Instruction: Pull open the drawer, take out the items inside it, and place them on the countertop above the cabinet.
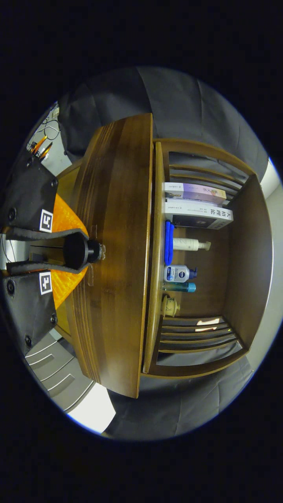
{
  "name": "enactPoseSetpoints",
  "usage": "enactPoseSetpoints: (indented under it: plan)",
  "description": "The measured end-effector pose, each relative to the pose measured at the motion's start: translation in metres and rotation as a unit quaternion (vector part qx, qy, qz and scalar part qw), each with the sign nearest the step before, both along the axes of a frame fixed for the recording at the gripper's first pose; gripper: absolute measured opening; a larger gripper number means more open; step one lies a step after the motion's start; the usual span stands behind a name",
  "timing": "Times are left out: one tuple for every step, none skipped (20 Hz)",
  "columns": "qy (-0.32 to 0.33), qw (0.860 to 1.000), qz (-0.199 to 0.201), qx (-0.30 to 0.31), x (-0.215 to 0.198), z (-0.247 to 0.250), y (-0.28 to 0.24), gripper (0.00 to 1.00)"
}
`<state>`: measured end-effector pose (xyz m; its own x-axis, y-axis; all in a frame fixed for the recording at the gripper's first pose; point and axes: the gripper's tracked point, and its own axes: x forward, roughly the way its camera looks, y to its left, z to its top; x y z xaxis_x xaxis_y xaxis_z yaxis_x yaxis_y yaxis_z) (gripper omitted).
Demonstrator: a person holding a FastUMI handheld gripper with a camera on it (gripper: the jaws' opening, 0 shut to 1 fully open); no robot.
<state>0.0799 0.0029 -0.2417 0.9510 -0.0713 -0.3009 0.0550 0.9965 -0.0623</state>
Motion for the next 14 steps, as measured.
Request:
enactPoseSetpoints:
  plan:
    - [0.002, 1.0, 0.001, 0.003, -0.004, 0.0, 0.0, 0.23]
    - [0.004, 1.0, 0.001, 0.006, -0.007, 0.0, 0.001, 0.23]
    - [0.005, 1.0, 0.003, 0.008, -0.011, 0.0, 0.001, 0.23]
    - [0.007, 1.0, 0.005, 0.007, -0.015, 0.0, 0.002, 0.23]
    - [0.008, 1.0, 0.007, 0.005, -0.019, -0.001, 0.002, 0.22]
    - [0.011, 1.0, 0.009, 0.004, -0.024, -0.002, 0.003, 0.22]
    - [0.014, 1.0, 0.01, 0.005, -0.029, -0.004, 0.004, 0.22]
    - [0.01, 1.0, 0.012, 0.006, -0.033, -0.001, 0.003, 0.22]
    - [0.016, 1.0, 0.012, 0.008, -0.038, -0.004, 0.004, 0.23]
    - [0.014, 1.0, 0.014, 0.012, -0.041, -0.002, 0.004, 0.23]
    - [0.017, 1.0, 0.017, 0.013, -0.045, -0.004, 0.006, 0.22]
    - [0.016, 1.0, 0.019, 0.012, -0.048, -0.003, 0.007, 0.22]
    - [0.018, 1.0, 0.021, 0.01, -0.053, -0.003, 0.007, 0.22]
    - [0.018, 1.0, 0.022, 0.008, -0.058, -0.003, 0.008, 0.23]
